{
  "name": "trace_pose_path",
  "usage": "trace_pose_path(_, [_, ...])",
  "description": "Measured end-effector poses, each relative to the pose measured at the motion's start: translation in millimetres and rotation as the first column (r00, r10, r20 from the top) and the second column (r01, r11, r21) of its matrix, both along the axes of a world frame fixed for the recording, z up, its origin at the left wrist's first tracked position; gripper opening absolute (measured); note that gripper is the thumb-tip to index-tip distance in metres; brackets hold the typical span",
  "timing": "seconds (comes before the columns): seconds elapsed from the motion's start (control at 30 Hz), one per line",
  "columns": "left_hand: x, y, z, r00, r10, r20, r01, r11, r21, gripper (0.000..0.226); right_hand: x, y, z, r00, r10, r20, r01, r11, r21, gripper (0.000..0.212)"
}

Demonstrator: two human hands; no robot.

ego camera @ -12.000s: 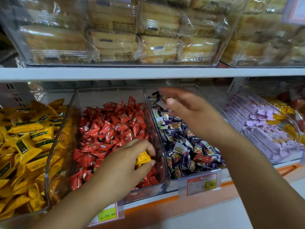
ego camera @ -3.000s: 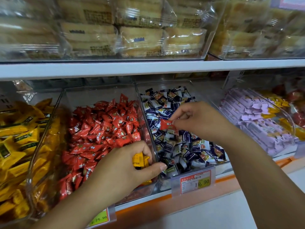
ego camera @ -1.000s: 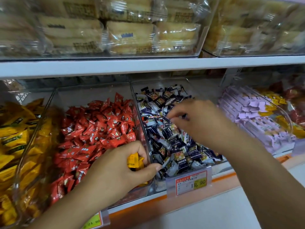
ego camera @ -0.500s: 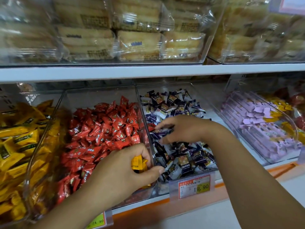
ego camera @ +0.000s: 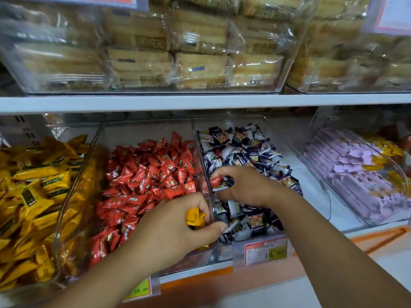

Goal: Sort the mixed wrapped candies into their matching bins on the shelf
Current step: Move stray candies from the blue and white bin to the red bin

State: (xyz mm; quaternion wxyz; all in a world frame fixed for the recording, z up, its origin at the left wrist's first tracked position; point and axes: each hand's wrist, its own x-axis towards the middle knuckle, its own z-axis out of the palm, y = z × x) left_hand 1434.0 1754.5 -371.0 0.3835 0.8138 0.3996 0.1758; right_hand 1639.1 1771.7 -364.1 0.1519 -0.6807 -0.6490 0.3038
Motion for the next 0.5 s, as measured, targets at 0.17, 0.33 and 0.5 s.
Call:
trace_pose_path(0.17, [0.0, 0.6, -0.1, 1.000, -0.004, -0.008, 0.004, 1.000, 0.015, 0.039, 21.9, -29.2, 14.2, 0.994, -0.081, -0.076, 0.091, 0.986, 0.143, 0.016])
trace_pose_path(0.33, [-0.4, 0.3, 0.2, 1.000, -0.006, -0.023, 0.007, 1.000, 0.020, 0.038, 33.4, -43.2, 19.5, 0.978, -0.173, -0.113, 0.188, 0.972, 0.143, 0.010])
trace_pose_path(0.5, [-1.0, 0.2, -0.2, 1.000, -0.010, -0.018, 0.010, 0.999, 0.031, 0.037, 25.6, -37.4, 21.7, 0.986, -0.161, 0.039, 0.147, 0.959, 0.242, 0.013])
